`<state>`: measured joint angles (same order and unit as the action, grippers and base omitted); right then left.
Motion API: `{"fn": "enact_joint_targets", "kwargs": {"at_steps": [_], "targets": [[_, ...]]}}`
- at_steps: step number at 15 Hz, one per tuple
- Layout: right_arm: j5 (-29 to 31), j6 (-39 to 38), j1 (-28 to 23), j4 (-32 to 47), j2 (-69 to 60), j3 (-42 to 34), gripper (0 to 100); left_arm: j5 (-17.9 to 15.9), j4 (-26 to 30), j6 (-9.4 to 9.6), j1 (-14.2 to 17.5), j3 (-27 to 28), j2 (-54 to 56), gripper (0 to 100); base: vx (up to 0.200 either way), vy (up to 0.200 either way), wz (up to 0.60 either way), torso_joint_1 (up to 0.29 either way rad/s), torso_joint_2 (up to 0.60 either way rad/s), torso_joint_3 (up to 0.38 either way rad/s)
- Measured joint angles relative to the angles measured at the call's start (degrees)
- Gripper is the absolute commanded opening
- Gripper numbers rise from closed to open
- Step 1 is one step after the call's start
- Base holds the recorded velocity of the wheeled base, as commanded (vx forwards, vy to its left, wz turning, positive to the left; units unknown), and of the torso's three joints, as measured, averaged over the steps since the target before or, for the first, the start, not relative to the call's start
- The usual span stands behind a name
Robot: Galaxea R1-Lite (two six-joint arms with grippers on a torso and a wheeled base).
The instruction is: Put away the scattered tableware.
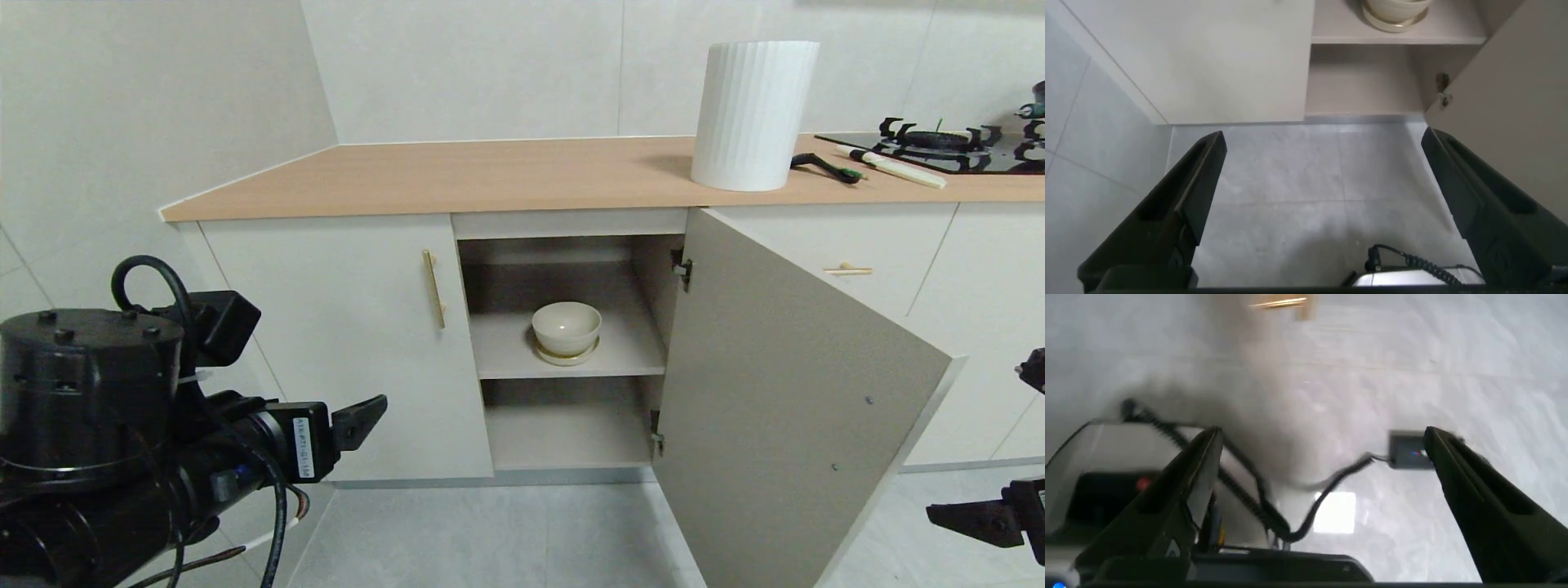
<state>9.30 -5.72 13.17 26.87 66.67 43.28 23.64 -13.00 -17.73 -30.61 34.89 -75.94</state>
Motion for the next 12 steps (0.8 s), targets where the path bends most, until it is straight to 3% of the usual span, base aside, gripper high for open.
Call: {"fn": "enact_joint_targets", "kwargs": {"at_steps": [3, 5, 9, 12], "targets": [[0.68, 3.1, -7.94, -1.66, 1.44, 0.79, 100, 0.04, -0.05, -0.09, 0.05, 0.05, 0.0, 100, 0.0, 0.0, 0.0, 0.0, 0.0, 0.0], [0.84, 3.47, -12.23, -7.46, 3.69, 1.05, 100, 0.06, -0.06, -0.09, 0.0, 0.13, 0.0, 100, 0.0, 0.0, 0.0, 0.0, 0.0, 0.0], [0.44, -3.88, -14.57, -19.85, 11.08, 0.27, 100, 0.06, -0.09, -0.11, 0.0, 0.24, 0.02, 100, 0.0, 0.0, 0.0, 0.0, 0.0, 0.0], [-2.33, -6.9, -14.48, -22.16, 15.99, -0.04, 100, 0.06, -0.11, -0.11, 0.05, 0.35, 0.02, 100, 0.0, 0.0, 0.0, 0.0, 0.0, 0.0]]}}
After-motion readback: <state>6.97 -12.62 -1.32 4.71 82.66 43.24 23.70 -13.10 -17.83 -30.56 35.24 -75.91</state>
